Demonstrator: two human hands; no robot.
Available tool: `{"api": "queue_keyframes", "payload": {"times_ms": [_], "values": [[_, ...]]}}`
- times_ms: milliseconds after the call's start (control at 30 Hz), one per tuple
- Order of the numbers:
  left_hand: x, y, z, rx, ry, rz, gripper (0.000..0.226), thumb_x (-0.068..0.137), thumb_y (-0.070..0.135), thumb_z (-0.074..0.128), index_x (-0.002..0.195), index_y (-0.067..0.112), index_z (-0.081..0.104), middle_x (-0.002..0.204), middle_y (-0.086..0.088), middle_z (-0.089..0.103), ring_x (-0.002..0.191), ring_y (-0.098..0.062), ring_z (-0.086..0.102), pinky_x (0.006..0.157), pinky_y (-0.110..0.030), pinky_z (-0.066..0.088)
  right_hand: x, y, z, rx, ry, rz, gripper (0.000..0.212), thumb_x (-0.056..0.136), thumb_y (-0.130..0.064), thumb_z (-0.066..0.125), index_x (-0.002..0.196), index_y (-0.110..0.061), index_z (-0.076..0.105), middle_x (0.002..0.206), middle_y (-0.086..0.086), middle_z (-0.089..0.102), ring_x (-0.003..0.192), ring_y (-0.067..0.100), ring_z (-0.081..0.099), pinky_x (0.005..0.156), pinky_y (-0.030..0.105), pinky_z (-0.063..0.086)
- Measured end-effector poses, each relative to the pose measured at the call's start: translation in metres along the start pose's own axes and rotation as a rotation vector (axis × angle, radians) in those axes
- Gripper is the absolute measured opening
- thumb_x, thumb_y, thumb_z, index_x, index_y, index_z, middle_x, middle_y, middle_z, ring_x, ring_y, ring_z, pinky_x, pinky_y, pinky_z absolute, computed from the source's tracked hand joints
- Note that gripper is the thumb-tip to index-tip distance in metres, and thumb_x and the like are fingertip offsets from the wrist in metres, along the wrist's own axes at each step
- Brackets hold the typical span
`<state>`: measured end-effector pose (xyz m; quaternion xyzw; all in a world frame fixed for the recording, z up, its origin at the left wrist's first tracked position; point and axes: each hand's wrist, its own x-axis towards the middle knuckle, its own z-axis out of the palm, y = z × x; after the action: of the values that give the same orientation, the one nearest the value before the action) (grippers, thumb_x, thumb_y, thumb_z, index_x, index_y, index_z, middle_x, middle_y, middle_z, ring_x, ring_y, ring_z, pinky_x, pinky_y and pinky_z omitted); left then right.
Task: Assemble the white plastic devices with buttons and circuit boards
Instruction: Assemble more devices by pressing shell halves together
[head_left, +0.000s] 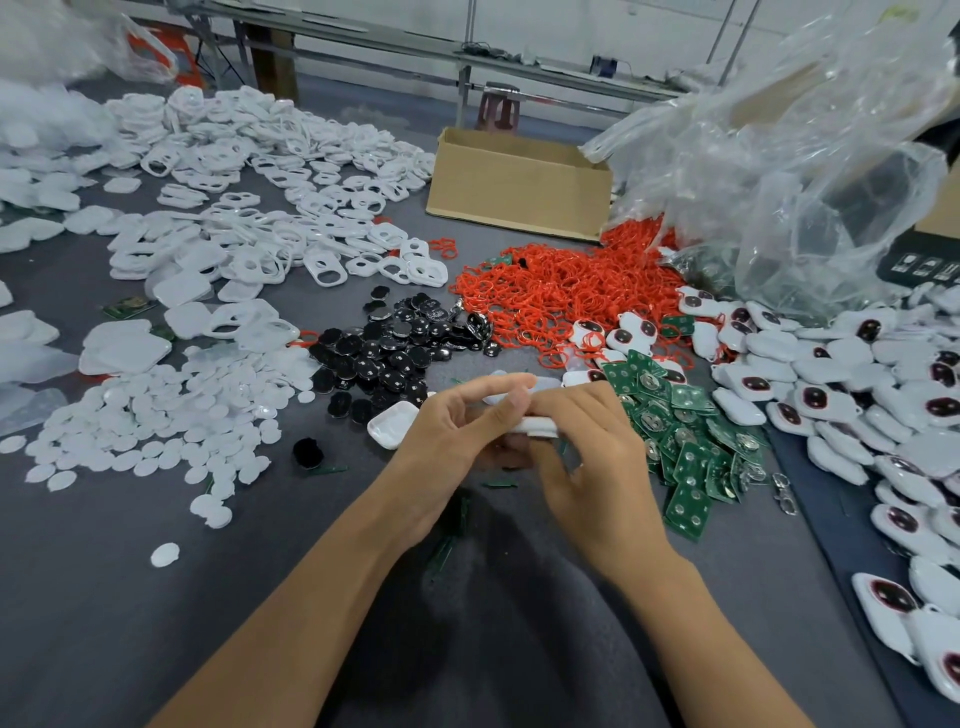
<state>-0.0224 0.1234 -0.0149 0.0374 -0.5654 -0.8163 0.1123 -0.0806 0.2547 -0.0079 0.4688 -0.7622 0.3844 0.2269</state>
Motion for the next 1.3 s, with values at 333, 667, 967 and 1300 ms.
{"api": "queue_keyframes", "payload": {"times_ms": [333, 667, 967, 1300], "values": [[0.007, 0.007, -0.008, 0.018, 0.407, 0.161, 0.035, 0.1, 0.035, 0.042, 0.097, 0.014, 0.069, 0.084, -0.002, 0.074, 0.064, -0.012, 0.064, 0.058, -0.021, 0.053, -0.001, -0.007, -0.008, -0.147, 0.022, 0.229, 0.011, 0.081, -0.029, 0.064, 0.082, -0.021, 0.058, 0.056, -0.001, 0.059, 0.051, 0.027, 0.056, 0.047, 0.034, 0.044], [0.006, 0.01, -0.008, -0.042, 0.431, 0.172, 0.036, 0.1, 0.037, 0.04, 0.098, 0.014, 0.068, 0.077, -0.005, 0.072, 0.056, -0.012, 0.059, 0.055, -0.022, 0.051, -0.002, -0.011, -0.006, -0.168, -0.004, 0.221, 0.005, 0.077, -0.021, 0.06, 0.078, -0.016, 0.058, 0.054, 0.004, 0.06, 0.051, 0.032, 0.057, 0.044, 0.035, 0.043], [0.004, 0.008, -0.004, 0.068, 0.325, 0.093, 0.021, 0.096, 0.024, 0.052, 0.095, 0.013, 0.069, 0.077, -0.002, 0.072, 0.059, -0.012, 0.058, 0.056, -0.021, 0.05, 0.0, -0.003, -0.001, 0.034, 0.017, 0.396, 0.019, 0.079, -0.027, 0.072, 0.088, -0.025, 0.055, 0.064, -0.005, 0.062, 0.058, 0.011, 0.058, 0.057, 0.027, 0.047], [0.0, -0.004, 0.008, 0.21, 0.112, 0.087, 0.029, 0.079, 0.033, 0.066, 0.096, 0.01, 0.072, 0.078, -0.002, 0.073, 0.073, -0.012, 0.067, 0.067, -0.029, 0.058, -0.002, -0.005, 0.004, 0.164, -0.068, 0.278, 0.026, 0.089, 0.004, 0.057, 0.11, -0.011, 0.058, 0.106, -0.006, 0.059, 0.097, 0.012, 0.049, 0.087, 0.023, 0.038]]}}
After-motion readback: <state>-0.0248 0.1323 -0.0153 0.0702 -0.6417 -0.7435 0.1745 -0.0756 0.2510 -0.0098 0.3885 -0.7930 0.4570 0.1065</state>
